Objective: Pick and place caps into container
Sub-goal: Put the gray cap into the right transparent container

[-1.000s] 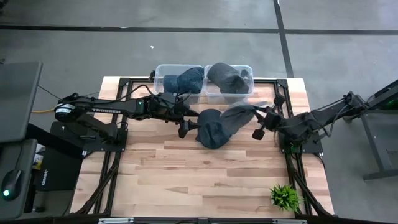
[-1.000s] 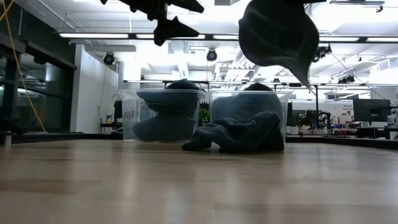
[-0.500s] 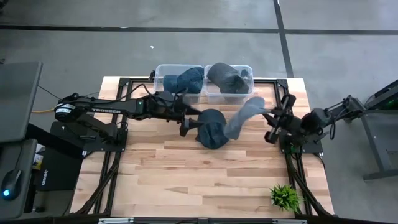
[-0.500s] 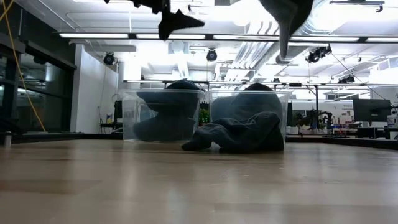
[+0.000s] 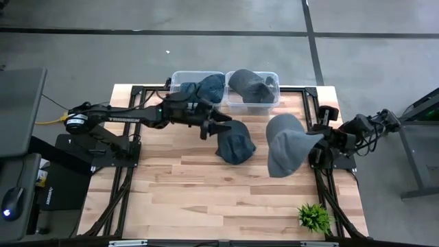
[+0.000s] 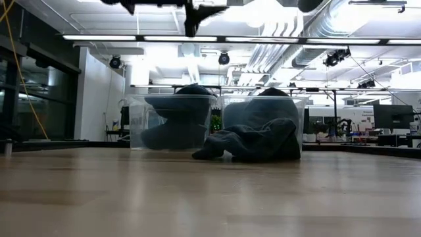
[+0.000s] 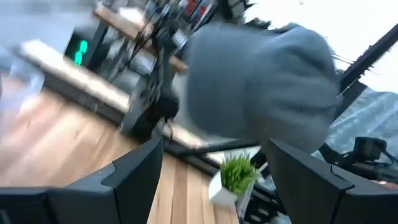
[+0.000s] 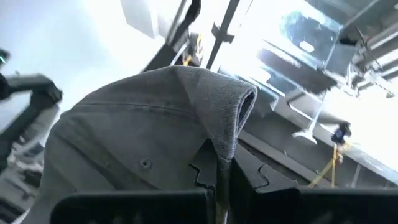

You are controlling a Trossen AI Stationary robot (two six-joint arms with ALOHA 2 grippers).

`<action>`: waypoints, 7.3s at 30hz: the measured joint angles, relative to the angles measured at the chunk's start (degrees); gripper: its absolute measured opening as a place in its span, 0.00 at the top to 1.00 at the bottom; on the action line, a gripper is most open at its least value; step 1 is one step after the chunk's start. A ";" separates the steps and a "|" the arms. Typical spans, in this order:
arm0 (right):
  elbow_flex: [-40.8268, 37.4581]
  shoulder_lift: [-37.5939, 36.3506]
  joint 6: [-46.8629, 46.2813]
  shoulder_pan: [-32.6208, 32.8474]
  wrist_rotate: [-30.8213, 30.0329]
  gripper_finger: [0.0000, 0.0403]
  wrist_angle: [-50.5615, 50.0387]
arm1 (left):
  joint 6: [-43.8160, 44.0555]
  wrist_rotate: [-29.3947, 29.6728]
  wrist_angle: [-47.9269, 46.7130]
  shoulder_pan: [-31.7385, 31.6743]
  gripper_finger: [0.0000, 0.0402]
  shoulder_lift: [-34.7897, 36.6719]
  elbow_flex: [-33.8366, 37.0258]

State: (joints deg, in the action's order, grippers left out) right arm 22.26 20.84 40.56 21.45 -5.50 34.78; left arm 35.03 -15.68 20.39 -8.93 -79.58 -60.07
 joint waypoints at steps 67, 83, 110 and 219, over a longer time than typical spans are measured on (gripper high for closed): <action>18.64 42.18 -37.08 -39.95 42.42 0.98 31.50 | 11.07 -24.03 18.50 -5.68 0.48 -13.43 -8.27; 18.64 42.14 -44.87 -48.00 46.12 0.97 28.47 | 7.35 -24.45 18.48 -5.64 0.97 -13.28 -8.22; 18.60 32.14 -44.58 -62.09 45.49 0.47 12.68 | 2.45 -16.74 11.87 -5.70 0.99 -13.45 -8.22; 18.62 29.35 -5.76 -32.34 -16.00 0.25 -44.37 | -0.28 -15.34 2.96 -11.32 0.99 -13.36 -8.22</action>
State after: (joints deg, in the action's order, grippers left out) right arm 40.88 50.19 34.80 -10.88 -21.51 -9.58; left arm 34.74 -31.03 23.35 -20.25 -92.95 -68.29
